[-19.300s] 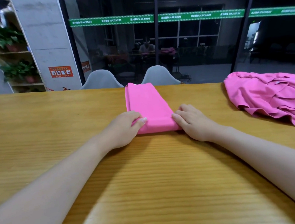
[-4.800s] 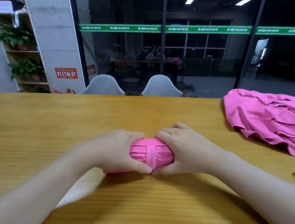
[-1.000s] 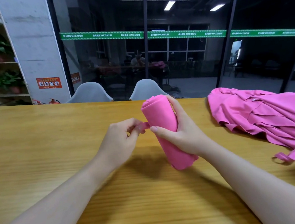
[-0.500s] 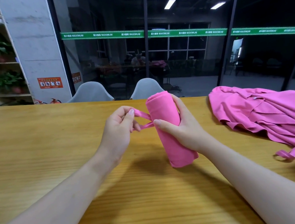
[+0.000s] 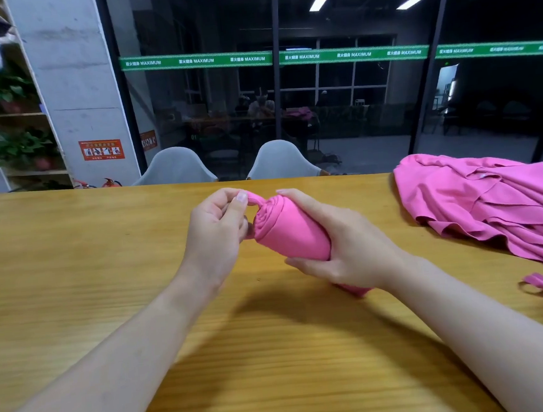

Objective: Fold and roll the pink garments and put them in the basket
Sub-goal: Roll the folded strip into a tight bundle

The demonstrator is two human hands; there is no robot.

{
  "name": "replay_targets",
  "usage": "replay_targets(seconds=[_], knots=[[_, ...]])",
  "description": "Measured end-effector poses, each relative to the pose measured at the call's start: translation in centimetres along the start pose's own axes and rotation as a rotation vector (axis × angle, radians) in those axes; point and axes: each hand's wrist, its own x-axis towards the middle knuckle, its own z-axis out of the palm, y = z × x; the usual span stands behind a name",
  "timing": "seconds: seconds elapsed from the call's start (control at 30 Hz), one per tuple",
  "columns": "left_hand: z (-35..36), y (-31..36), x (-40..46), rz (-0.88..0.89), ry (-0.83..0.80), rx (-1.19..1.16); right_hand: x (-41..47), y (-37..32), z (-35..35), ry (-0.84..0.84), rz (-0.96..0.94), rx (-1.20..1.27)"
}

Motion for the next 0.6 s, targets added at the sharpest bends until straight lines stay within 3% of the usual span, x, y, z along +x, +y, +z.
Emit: replay_targets(seconds=[0.23, 0.4, 0.6], knots=[[-0.2, -0.2, -0.1, 0.004, 0.011, 0.026, 0.1, -0.1, 0.7, -0.118, -0.077, -0.194], [0.2, 1.1, -0.8, 0.248, -0.075, 0.167, 0.4, -0.1, 1.2, -0.138, -0.037, -0.239], [0.7, 0.0, -1.4, 0.421, -0.109, 0.339, 0.3, 0.8, 0.6, -0.107, 0.071, -0.135]])
